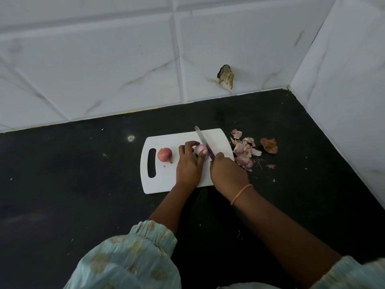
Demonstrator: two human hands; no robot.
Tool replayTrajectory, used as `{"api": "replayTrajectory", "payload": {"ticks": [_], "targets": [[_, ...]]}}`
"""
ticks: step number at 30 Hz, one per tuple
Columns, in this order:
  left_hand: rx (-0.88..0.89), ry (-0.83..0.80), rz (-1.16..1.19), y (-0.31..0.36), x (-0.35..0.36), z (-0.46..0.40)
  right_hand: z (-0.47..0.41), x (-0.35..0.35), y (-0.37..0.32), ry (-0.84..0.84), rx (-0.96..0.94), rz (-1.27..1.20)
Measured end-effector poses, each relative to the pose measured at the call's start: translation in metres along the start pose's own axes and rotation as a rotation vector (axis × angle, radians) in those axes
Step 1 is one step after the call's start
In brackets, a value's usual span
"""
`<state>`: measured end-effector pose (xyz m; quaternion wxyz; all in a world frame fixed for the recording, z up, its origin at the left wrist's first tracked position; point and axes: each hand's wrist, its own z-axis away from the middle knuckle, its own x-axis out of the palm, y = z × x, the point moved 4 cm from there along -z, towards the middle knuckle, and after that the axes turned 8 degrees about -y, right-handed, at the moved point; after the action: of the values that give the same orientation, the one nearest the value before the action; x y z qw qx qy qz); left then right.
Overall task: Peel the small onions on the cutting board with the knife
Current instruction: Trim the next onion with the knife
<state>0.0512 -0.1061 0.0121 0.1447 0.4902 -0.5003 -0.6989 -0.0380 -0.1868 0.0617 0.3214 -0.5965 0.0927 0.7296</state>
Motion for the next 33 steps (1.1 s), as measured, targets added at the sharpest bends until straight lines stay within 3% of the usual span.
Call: {"api": "replayTrajectory", "payload": {"ticks": [5,19,28,33], "targets": [[0.093,0.035,0.086,-0.004,-0.001,0.008,0.003,-0.003,-0.008,-0.021,0.005,-0.05],[-0.053,0.0,0.243,-0.021,-0.007,-0.011,-0.008,0.039,0.004,0.031,-0.067,-0.047],[0.083,0.114,0.184,-0.014,-0.008,0.005,-0.005,0.038,0.003,0.032,-0.057,-0.029],[0.045,0.101,0.179,-0.014,-0.008,0.002,-0.004,0.038,0.002,0.035,-0.063,-0.022]]}}
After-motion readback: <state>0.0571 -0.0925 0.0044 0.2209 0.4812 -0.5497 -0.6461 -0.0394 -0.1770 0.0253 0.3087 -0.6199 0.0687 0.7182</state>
